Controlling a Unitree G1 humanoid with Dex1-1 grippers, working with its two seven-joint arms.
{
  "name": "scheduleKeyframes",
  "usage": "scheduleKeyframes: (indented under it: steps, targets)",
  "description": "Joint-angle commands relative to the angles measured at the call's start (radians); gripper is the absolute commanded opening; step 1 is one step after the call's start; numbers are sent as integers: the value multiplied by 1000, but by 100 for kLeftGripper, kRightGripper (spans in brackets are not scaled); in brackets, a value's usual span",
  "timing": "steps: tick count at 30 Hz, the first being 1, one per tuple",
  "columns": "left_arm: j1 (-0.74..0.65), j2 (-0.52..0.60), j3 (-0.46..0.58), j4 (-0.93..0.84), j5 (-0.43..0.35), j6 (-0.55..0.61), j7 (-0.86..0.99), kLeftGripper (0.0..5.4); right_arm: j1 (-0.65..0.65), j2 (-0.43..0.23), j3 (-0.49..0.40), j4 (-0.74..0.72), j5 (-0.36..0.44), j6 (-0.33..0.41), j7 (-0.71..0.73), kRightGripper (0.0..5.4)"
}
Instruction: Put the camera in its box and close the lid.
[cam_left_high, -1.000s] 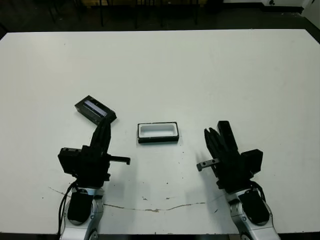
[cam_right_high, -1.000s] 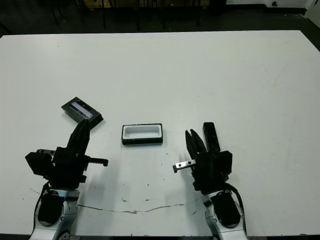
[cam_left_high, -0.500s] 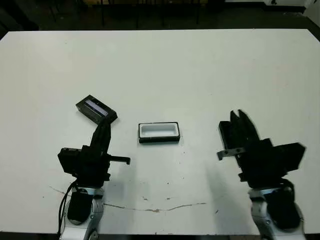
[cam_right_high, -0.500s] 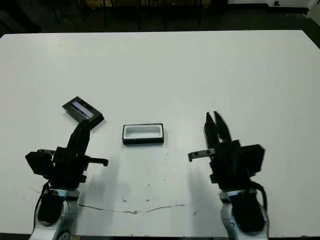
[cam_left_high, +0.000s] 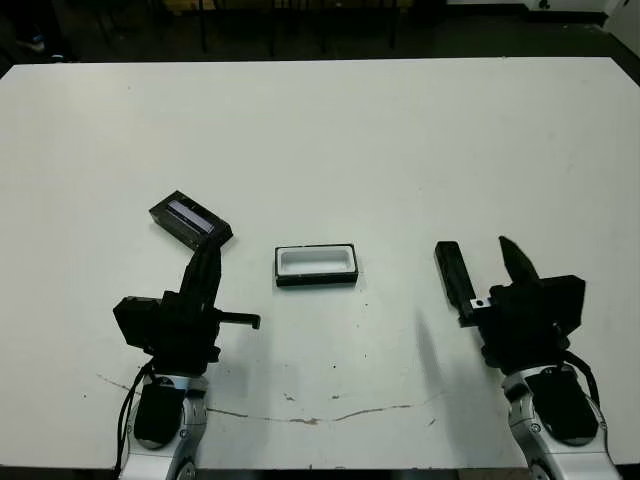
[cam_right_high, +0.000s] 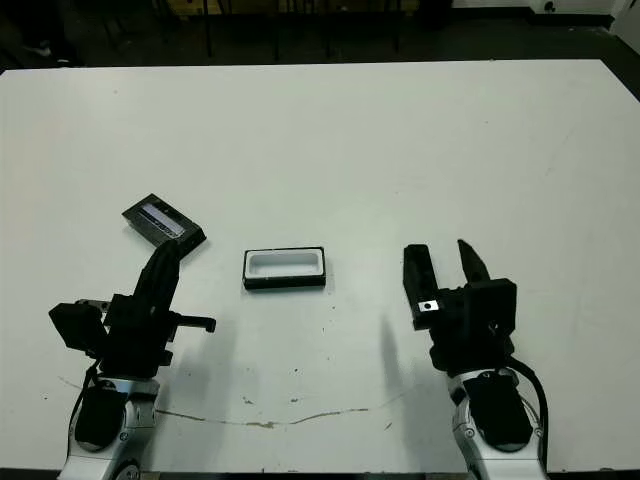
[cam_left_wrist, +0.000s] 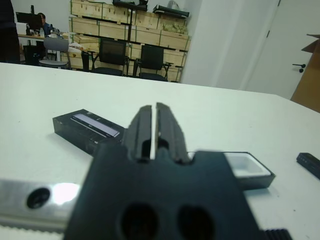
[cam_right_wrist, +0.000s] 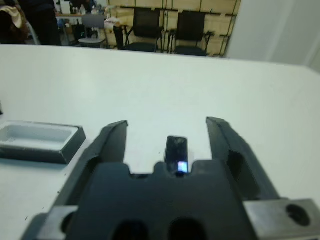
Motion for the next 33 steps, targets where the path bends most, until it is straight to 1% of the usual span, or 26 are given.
scheduleKeyframes:
  steps: [1,2,4,6,10,13,17,20,25,30,33]
  targets:
    - [66,5,7,14,4,6,3,0,27,-10,-20,38,41,53,10,397]
    - [66,6,7,14,3,5,2,0,25,-9,-23,43,51,60,10,404]
    - [68,4,6,13,6,5,6,0,20,-13,-24,50,60,73,8,435]
    - [69,2,5,12,3,8,5,0,17,-18,-22,56,56,83,4,472]
    - [67,3,8,18,-7,1,-2,0,14,-13,-17,74,46,79,-12,539]
    - [67,4,9,19,-7,1,-2,0,10,-12,-12,90,33,83,-27,539]
    - [69,5,10,14,1,9,5,0,6,-2,-15,103,44,93,-38,539]
    - [68,2,12,18,-17,9,-3,0,-1,0,-16,119,45,96,-47,539]
    - [62,6,14,29,-13,-1,-5,0,-20,1,-21,145,46,112,-58,539]
    - [59,9,13,34,-5,-7,-6,0,-49,1,-30,150,60,185,-65,539]
    - [61,9,13,34,-13,-12,-12,0,-68,6,-34,143,71,257,-73,539]
